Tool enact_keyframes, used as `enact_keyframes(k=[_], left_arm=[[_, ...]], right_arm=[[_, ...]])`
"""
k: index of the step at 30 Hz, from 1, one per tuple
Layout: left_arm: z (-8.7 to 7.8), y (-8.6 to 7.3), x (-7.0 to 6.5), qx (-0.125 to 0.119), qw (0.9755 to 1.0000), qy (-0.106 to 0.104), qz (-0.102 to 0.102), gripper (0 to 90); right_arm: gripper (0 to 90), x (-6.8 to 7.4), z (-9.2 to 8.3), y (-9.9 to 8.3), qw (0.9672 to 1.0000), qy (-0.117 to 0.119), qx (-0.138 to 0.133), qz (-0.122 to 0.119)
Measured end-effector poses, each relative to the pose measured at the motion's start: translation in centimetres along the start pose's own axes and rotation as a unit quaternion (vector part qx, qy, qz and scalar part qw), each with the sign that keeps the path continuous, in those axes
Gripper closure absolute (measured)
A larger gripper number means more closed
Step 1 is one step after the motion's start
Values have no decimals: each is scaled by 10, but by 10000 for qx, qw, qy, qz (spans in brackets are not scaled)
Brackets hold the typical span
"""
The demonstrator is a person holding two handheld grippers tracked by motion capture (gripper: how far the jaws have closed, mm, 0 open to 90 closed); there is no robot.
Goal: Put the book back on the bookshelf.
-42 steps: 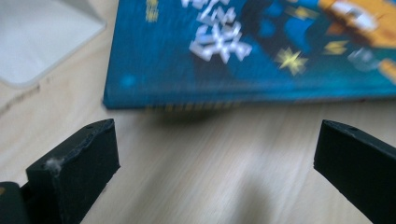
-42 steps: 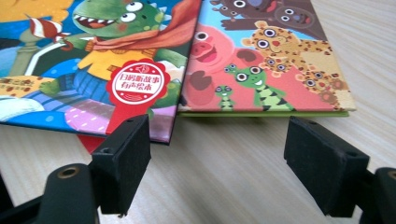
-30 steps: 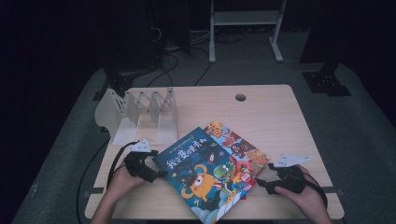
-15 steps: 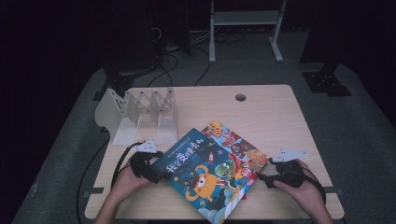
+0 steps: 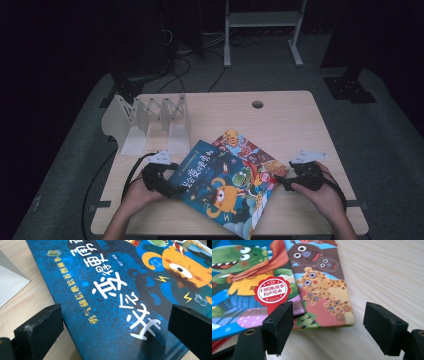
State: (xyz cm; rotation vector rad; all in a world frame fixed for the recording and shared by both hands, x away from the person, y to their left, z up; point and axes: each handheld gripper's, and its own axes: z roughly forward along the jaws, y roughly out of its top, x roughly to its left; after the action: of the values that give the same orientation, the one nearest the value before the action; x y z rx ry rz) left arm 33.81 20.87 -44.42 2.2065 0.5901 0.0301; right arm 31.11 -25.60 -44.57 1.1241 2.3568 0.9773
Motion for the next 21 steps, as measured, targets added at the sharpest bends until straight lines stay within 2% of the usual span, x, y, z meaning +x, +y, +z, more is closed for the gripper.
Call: enact_keyframes(k=[21], left_arm=[[2, 1, -8, -7, 9997, -236, 96, 0]], right_arm=[[234, -36, 40, 38, 9989, -396, 98, 229]])
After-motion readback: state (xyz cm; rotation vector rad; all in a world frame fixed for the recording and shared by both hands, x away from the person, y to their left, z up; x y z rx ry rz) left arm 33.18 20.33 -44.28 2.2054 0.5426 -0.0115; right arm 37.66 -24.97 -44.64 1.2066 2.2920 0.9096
